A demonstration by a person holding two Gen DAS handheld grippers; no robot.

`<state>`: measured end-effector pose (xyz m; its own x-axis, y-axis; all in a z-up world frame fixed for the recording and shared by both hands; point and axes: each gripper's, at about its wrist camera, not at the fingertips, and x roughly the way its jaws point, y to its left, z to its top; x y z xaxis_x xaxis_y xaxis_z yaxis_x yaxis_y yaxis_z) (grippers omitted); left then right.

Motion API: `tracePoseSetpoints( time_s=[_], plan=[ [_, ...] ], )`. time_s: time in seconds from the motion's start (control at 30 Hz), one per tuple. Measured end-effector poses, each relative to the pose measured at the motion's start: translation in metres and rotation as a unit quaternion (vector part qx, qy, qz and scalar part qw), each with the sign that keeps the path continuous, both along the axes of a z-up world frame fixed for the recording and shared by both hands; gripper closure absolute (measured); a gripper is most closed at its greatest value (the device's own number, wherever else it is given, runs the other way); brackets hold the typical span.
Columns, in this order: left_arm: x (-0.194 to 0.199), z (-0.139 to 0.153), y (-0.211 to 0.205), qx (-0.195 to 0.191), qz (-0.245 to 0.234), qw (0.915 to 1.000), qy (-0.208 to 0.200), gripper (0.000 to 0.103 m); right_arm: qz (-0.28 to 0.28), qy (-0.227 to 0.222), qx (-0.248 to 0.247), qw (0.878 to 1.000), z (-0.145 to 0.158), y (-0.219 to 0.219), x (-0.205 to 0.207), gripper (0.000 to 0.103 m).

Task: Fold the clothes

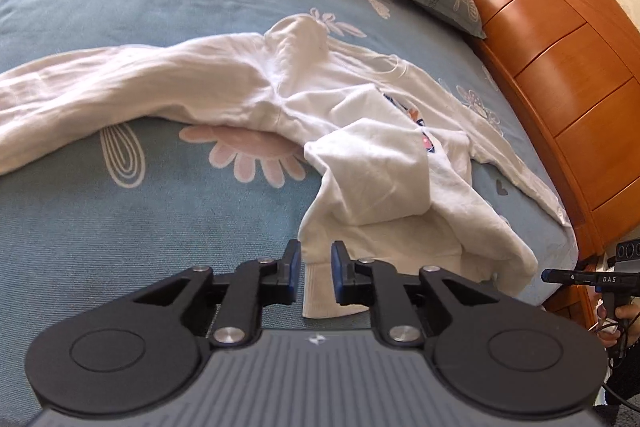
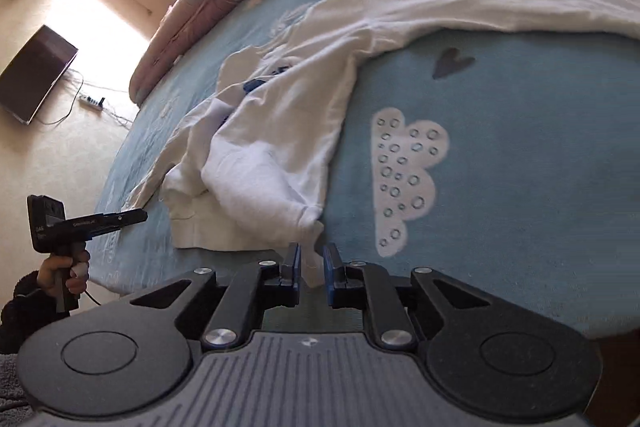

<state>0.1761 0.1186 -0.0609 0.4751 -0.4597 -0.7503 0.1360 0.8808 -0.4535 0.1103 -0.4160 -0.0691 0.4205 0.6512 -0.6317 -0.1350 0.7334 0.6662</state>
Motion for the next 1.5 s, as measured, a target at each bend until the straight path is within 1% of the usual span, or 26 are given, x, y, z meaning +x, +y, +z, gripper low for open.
tracePoseSetpoints(
  time_s=[0.03,0.07,0.1,0.13,0.17,0.2,0.27,0.33,0.37,0.43,0.5,0.57,0.63,0.77,0.8,0.87,0.97,1.03,1.17,1.27,1.4,1.47,1.5],
  plan=[
    [0.003,-0.006,-0.002,-0.002,-0.002,1.0000,0.004,0.078,-0.010,0.004,0.015,1.000,-0.005,-0.005,-0.003,0.080],
    [0.005,-0.010,-0.004,-0.002,-0.005,1.0000,0.002,0.076,-0.022,-0.001,0.035,0.999,-0.006,-0.010,-0.007,0.068],
    [0.006,-0.013,-0.007,-0.002,-0.009,1.0000,-0.004,0.071,-0.027,-0.003,0.044,0.999,-0.008,-0.010,-0.006,0.061],
    [0.007,-0.015,-0.008,-0.002,-0.011,0.9999,-0.010,0.065,-0.032,-0.004,0.054,0.998,-0.009,-0.009,-0.005,0.051],
    [0.008,-0.017,-0.009,-0.002,-0.013,0.9998,-0.014,0.061,-0.037,-0.005,0.064,0.997,-0.010,-0.009,-0.004,0.049],
    [0.010,-0.020,-0.010,-0.003,-0.011,0.9998,-0.018,0.058,-0.042,-0.007,0.073,0.996,-0.012,-0.009,-0.003,0.049],
    [0.013,-0.028,-0.010,-0.008,-0.004,0.9998,-0.019,0.057,-0.048,-0.001,0.092,0.995,-0.016,-0.004,0.003,0.048],
    [0.016,-0.039,-0.010,-0.015,0.003,0.9998,-0.012,0.057,-0.052,0.011,0.095,0.994,-0.022,0.002,0.009,0.048],
    [0.017,-0.045,-0.011,-0.024,0.005,0.9997,-0.008,0.057,-0.051,0.015,0.095,0.994,-0.025,0.005,0.012,0.048],
    [0.017,-0.048,-0.014,-0.034,-0.001,0.9992,-0.019,0.055,-0.046,0.018,0.096,0.994,-0.030,0.012,0.014,0.048],
    [0.018,-0.050,-0.017,-0.043,-0.006,0.9987,-0.028,0.055,-0.046,0.020,0.090,0.995,-0.033,0.016,0.016,0.047],
    [0.024,-0.052,-0.021,-0.055,-0.008,0.9979,-0.034,0.054,-0.056,0.028,0.090,0.994,-0.039,0.015,0.017,0.046],
    [0.031,-0.054,-0.023,-0.067,-0.006,0.9970,-0.039,0.054,-0.068,0.035,0.104,0.992,-0.045,0.012,0.017,0.044],
    [0.037,-0.056,-0.024,-0.092,-0.002,0.9952,-0.033,0.055,-0.079,0.044,0.114,0.989,-0.054,0.012,0.016,0.039],
    [0.035,-0.056,-0.023,-0.097,-0.007,0.9948,-0.028,0.057,-0.081,0.045,0.115,0.989,-0.057,0.012,0.016,0.038],
    [0.027,-0.057,-0.021,-0.110,-0.019,0.9937,-0.012,0.057,-0.082,0.044,0.119,0.988,-0.058,0.011,0.016,0.038],
    [0.011,-0.060,-0.017,-0.122,-0.025,0.9922,-0.014,0.058,-0.081,0.041,0.124,0.988,-0.060,0.010,0.017,0.038],
    [0.014,-0.063,-0.016,-0.127,-0.016,0.9916,-0.017,0.062,-0.080,0.040,0.128,0.988,-0.061,0.010,0.018,0.038],
    [0.031,-0.069,-0.022,-0.147,0.001,0.9888,-0.026,0.065,-0.082,0.038,0.131,0.987,-0.062,0.011,0.021,0.038],
    [0.034,-0.066,-0.027,-0.144,0.007,0.9894,-0.017,0.065,-0.086,0.034,0.137,0.986,-0.063,0.009,0.020,0.038],
    [0.020,-0.064,-0.028,-0.146,-0.017,0.9891,0.006,0.065,-0.087,0.026,0.136,0.987,-0.063,0.010,0.018,0.038],
    [0.020,-0.067,-0.026,-0.150,-0.007,0.9886,0.010,0.069,-0.082,0.024,0.132,0.988,-0.063,0.011,0.018,0.038],
    [0.021,-0.068,-0.025,-0.152,-0.002,0.9882,0.012,0.074,-0.081,0.023,0.133,0.987,-0.063,0.011,0.019,0.038]
  ],
)
